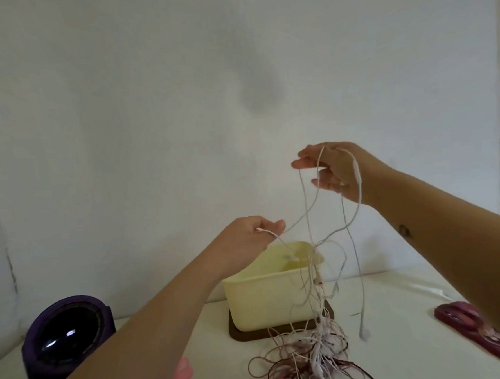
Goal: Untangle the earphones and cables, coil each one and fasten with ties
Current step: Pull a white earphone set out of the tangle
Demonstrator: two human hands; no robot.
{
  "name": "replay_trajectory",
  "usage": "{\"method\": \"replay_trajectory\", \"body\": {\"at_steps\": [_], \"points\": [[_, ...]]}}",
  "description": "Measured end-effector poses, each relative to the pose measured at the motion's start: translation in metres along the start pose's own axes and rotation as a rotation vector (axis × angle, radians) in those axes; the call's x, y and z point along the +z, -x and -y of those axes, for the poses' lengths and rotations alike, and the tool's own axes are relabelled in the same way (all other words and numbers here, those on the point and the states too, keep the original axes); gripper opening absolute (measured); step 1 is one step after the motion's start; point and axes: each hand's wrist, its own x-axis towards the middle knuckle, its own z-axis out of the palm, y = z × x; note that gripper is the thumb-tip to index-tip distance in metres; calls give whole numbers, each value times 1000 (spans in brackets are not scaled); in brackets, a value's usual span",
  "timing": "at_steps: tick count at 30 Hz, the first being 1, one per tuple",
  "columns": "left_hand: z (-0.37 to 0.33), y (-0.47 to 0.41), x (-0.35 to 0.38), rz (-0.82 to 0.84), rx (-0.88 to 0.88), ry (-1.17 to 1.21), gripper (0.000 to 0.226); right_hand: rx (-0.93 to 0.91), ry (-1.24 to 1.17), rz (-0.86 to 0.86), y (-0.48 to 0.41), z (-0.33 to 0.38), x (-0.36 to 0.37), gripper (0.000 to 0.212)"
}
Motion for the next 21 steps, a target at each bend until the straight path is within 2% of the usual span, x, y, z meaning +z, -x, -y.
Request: {"method": "replay_trajectory", "body": {"at_steps": [2, 4, 8, 10, 13, 16, 21], "points": [[-3, -5, 6, -14, -33, -14, 47, 132, 0, 148, 0, 1, 1, 18], [-7, -9, 14, -2, -54, -10, 55, 184, 15, 261, 2, 2, 3, 19], [-11, -17, 28, 44, -79, 63, 34, 112, 51, 416, 15, 12, 10, 25], [-12, -21, 31, 18, -70, 34, 18, -5, 89, 401, 24, 21, 15, 21], [-14, -26, 27, -161, 7, 50, 31, -149, 111, 265, 29, 29, 19, 18], [-9, -26, 14, -343, 63, 136, 31, -161, 152, 276, 31, 28, 17, 17], [18, -6, -9, -252, -9, 153, 29, -94, 145, 332, 33, 20, 27, 21]]}}
